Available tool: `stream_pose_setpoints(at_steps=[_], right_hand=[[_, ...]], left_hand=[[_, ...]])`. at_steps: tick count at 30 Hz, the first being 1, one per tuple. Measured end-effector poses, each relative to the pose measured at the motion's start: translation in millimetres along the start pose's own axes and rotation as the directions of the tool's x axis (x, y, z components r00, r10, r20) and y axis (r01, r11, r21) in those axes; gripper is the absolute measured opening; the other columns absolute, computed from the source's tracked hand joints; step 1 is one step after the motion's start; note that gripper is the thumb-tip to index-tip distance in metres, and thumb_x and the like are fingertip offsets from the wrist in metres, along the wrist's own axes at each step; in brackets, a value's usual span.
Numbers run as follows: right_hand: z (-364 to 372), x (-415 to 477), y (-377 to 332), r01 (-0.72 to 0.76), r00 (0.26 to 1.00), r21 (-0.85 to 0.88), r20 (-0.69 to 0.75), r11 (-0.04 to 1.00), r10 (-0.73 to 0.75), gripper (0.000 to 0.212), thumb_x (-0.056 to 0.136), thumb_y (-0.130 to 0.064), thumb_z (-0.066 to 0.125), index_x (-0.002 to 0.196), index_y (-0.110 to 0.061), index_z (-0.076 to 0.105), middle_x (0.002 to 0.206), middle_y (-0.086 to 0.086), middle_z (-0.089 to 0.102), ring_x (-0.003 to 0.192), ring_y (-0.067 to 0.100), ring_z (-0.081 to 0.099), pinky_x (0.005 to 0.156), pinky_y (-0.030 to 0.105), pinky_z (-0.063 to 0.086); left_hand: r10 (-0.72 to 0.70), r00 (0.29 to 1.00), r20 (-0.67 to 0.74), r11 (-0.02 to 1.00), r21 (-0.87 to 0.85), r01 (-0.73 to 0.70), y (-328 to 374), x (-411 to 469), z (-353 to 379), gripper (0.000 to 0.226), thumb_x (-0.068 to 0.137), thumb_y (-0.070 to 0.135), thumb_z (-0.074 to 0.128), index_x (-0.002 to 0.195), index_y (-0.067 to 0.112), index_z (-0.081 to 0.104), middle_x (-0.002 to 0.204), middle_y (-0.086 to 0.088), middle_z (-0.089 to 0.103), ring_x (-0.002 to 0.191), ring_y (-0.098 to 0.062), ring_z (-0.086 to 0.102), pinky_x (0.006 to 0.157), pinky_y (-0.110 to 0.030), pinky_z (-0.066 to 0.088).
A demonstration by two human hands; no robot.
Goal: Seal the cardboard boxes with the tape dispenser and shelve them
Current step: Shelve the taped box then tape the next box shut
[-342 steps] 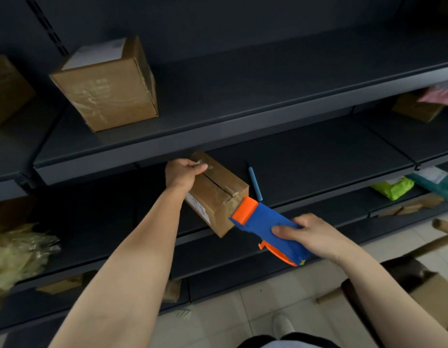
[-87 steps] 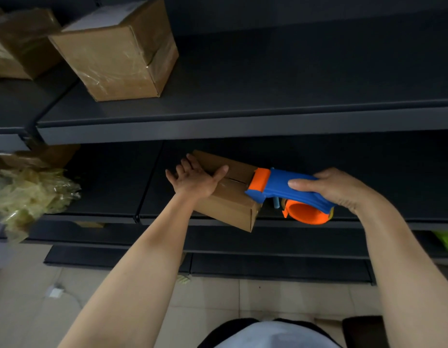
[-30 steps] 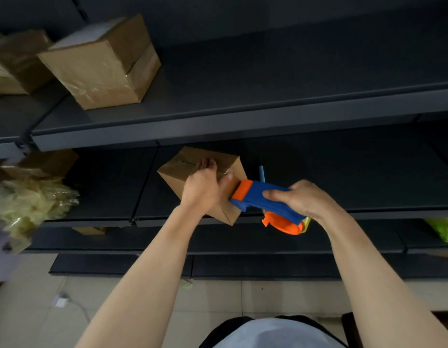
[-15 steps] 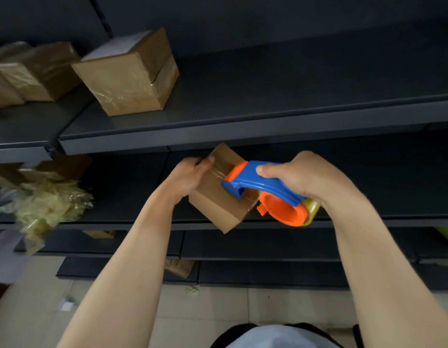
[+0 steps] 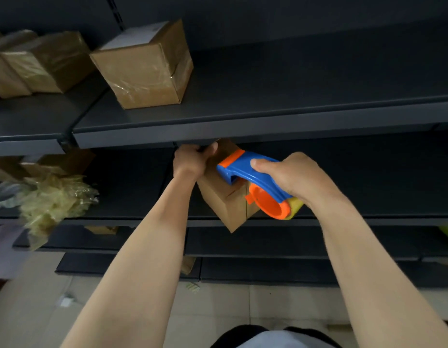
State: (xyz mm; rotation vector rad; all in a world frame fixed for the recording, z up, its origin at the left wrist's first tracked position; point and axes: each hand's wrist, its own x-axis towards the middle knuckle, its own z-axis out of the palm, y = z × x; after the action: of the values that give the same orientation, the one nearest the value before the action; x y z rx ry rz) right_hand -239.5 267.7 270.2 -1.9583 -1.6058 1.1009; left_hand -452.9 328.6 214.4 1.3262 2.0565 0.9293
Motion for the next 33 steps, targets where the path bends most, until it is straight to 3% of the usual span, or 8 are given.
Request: stream_pose_setpoints(at_steps=[3,7,12,15,19,24,28,33], right_hand=[[-16,-7,25,-0.051,0.999,0.04,-0.016,0.998,0.052,0.055,0.069,-0.067,0.066,0.072,-0.012,0.063,0.063,0.002,0.064,0.058,0.018,0.06,0.051,0.028,0.036],[-35,-24,64,-0.137,0.991,0.082,0.018,0.987,0.136,0.052,0.071,-0.06,0.069,0.055,-0.012,0.06,0.035,-0.005,0.053,0.037,0.012,0.052,0.05,0.027,0.034],[-11,-21,80,-0.214,0.976,0.091,0.055,0.972,0.21,0.05,0.072,-0.061,0.069,0.063,-0.011,0.066,0.047,-0.001,0.063,0.04,0.011,0.058,0.049,0.025,0.037],[20,-7,77,-0.202,0.979,0.117,0.045,0.972,0.198,0.054,0.071,-0.064,0.066,0.078,-0.011,0.065,0.063,0.002,0.065,0.052,0.014,0.06,0.048,0.024,0.038],[34,4,80,-0.176,0.984,0.158,0.001,0.972,0.178,0.057,0.068,-0.07,0.063,0.078,-0.014,0.064,0.062,-0.001,0.065,0.049,0.01,0.06,0.044,0.021,0.039],[41,9,80,-0.174,0.984,0.175,0.005,0.969,0.176,0.056,0.07,-0.067,0.064,0.082,-0.013,0.06,0.067,0.002,0.065,0.052,0.013,0.061,0.045,0.021,0.041],[41,10,78,-0.175,0.984,0.176,0.012,0.969,0.176,0.056,0.071,-0.066,0.064,0.084,-0.012,0.06,0.067,0.002,0.064,0.053,0.013,0.06,0.044,0.021,0.04],[45,7,85,-0.168,0.986,0.212,0.019,0.963,0.167,0.058,0.072,-0.068,0.063,0.087,-0.012,0.061,0.07,0.002,0.066,0.057,0.013,0.063,0.046,0.021,0.04]], left_hand=[[-0.002,1.0,0.001,1.0,-0.007,0.002,7,13,5,0.034,0.083,0.049,0.064,0.102,0.02,0.06,0.115,-0.005,0.065,0.105,-0.022,0.06,0.081,-0.031,0.044],[-0.022,0.999,0.04,1.0,0.007,0.022,11,24,9,0.053,0.084,0.05,0.063,0.124,0.016,0.053,0.125,-0.004,0.058,0.111,-0.022,0.055,0.082,-0.028,0.038],[-0.064,0.998,0.002,0.997,0.045,0.064,15,20,13,0.05,0.086,0.051,0.06,0.119,0.014,0.053,0.115,-0.003,0.059,0.097,-0.018,0.055,0.075,-0.029,0.038],[0.116,0.986,-0.124,0.974,0.209,-0.088,20,3,14,0.03,0.091,0.041,0.057,0.102,0.014,0.055,0.1,-0.005,0.06,0.089,-0.019,0.056,0.072,-0.031,0.042],[0.438,0.898,0.041,0.767,0.504,-0.397,13,-21,15,0.034,0.097,0.04,0.045,0.109,0.013,0.061,0.106,-0.009,0.064,0.093,-0.023,0.061,0.077,-0.031,0.046],[0.514,0.846,0.145,0.717,0.469,-0.516,1,-52,27,0.071,0.087,0.064,0.044,0.135,0.012,0.049,0.143,-0.005,0.046,0.127,-0.021,0.047,0.089,-0.025,0.037],[0.538,0.832,0.135,0.682,0.511,-0.523,2,-58,34,0.059,0.093,0.046,0.05,0.137,0.007,0.046,0.145,-0.011,0.043,0.136,-0.023,0.036,0.107,-0.035,0.033],[0.589,0.8,0.113,0.673,0.479,-0.563,1,-60,30,0.052,0.094,0.042,0.051,0.133,0.007,0.052,0.14,-0.01,0.048,0.134,-0.022,0.039,0.105,-0.036,0.035]])
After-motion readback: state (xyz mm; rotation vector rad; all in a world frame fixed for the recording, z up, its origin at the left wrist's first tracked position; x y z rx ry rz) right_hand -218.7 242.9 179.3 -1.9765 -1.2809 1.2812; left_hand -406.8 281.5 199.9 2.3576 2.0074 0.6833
